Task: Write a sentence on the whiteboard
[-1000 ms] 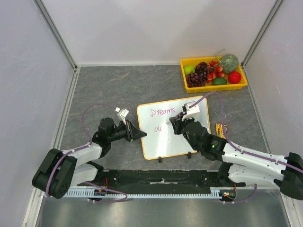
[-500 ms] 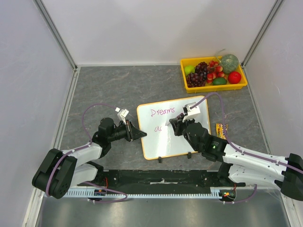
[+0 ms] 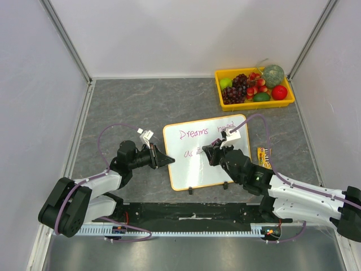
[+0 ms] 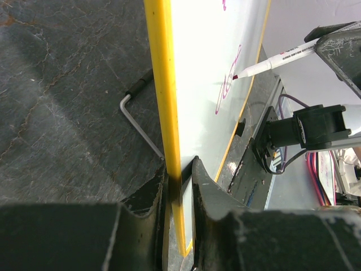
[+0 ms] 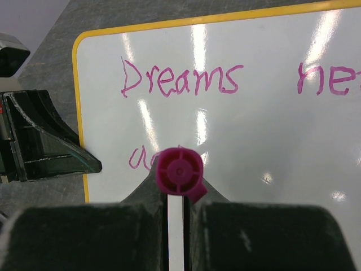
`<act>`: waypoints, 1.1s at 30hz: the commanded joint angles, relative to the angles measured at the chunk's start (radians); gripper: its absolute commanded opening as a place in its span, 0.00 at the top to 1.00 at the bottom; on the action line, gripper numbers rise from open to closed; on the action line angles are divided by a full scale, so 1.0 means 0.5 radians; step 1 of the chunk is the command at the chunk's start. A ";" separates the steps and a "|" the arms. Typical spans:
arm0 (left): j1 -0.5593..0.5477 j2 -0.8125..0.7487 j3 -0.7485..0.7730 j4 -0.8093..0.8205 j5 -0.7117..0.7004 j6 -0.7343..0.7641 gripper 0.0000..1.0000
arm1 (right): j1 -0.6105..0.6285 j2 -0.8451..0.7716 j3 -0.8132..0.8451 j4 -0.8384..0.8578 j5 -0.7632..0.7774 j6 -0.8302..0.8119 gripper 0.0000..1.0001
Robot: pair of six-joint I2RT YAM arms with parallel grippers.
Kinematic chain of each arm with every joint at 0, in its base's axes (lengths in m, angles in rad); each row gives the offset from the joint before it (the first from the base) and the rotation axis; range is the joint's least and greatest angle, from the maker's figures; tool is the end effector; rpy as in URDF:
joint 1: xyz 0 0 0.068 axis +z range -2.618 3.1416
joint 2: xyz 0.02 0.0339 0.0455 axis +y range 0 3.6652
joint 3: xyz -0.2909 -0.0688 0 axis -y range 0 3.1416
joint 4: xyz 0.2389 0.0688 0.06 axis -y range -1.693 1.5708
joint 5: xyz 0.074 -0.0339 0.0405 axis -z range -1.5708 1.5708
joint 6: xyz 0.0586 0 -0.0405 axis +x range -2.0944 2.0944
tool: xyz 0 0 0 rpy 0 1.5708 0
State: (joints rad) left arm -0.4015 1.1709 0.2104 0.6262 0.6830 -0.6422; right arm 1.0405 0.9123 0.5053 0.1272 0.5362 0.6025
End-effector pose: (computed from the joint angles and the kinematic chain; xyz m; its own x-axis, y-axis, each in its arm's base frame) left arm 0.1749 -0.1144 0.1809 -0.7521 -0.1854 -0.6324 0.5013 0.4620 -0.7316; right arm 0.1293 0.1614 0.2698 -0.3946 0.2902 -0.8718 -0.3272 0.8422 0.4284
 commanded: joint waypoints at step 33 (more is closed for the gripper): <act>-0.004 0.017 0.003 -0.105 -0.151 0.192 0.98 | -0.010 -0.088 0.232 -0.095 0.216 -0.183 1.00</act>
State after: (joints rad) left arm -0.4015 1.1706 0.2104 0.6270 0.6838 -0.6422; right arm 1.0378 0.8722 0.5732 0.0696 0.6022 0.5362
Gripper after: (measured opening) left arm 0.214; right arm 0.077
